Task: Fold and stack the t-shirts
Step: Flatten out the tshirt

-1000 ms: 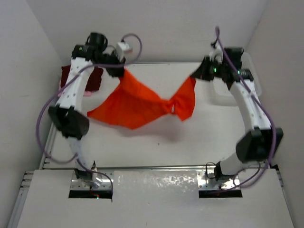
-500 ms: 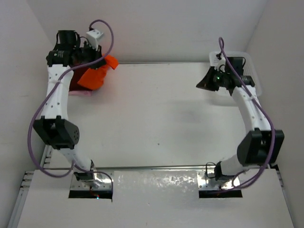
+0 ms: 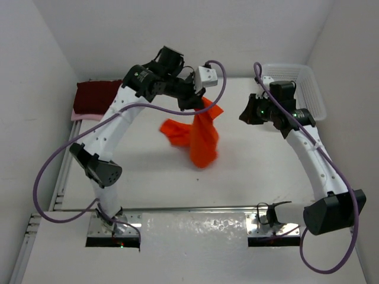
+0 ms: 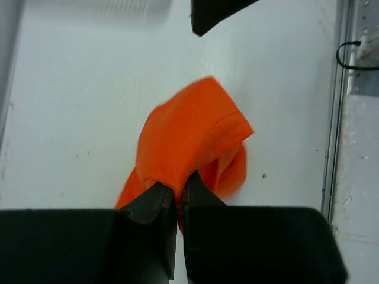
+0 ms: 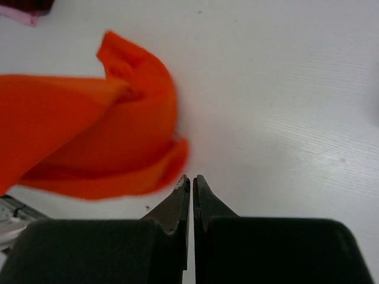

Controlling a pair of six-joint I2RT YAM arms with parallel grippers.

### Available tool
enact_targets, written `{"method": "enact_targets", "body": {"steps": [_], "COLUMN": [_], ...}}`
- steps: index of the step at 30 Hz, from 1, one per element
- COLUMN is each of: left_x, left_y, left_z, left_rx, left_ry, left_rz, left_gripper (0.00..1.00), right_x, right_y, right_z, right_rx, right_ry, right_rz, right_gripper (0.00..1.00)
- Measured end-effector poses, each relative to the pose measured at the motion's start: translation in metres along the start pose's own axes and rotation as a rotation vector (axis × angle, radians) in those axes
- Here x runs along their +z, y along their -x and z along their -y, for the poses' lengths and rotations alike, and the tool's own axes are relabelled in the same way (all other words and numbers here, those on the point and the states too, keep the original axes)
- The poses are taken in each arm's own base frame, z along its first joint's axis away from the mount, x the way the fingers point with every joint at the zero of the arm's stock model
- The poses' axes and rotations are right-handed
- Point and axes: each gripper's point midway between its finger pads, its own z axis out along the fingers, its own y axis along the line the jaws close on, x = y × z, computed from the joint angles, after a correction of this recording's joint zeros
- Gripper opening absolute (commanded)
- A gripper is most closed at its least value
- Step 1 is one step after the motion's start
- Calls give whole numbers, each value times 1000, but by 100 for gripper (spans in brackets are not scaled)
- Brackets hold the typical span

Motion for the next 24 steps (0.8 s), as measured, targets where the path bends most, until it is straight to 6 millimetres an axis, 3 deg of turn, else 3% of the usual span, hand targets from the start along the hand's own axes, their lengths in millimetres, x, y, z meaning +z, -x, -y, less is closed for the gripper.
{"method": "enact_targets", "body": {"steps": [3,5,6,7,9,11,14,16,19,21,24], "left_x": [-11,-25,-33,-38,-49,-51,-44,-34,-29,-32,-43], "left_y": [21,21,16,5,-33,-90,-183,-232,-286,-305,-317], "left_z": [9,20,28,38,61,82,96,86,50,19,-27], "left_rx": [51,98,126,152,202,215,164,94,-36,-108,-234], "left_ry": [-31,-54,-67,-77,-93,-105,-120,-99,16,118,263], "left_rz": [66,81,77,63,-5,-123,-330,-418,-487,-496,-496], "left_gripper": [0,0,0,0,2,2,0,0,14,25,26], "right_x": [-2,-4,-5,-6,-9,-10,-6,0,13,23,36], "right_y": [-2,-3,-2,-2,-2,-6,-16,-28,-47,-63,-91], "right_z": [14,19,20,20,18,16,13,12,6,3,5], "right_rx": [-5,-9,-17,-28,-52,-82,-124,-144,-165,-181,-185], "right_ry": [-71,-98,-103,-100,-87,-70,-47,-34,-10,2,-5], "right_rz": [-5,-7,-4,3,12,7,-21,-52,-104,-150,-237], "right_gripper": [0,1,5,17,30,43,49,52,60,64,64]}}
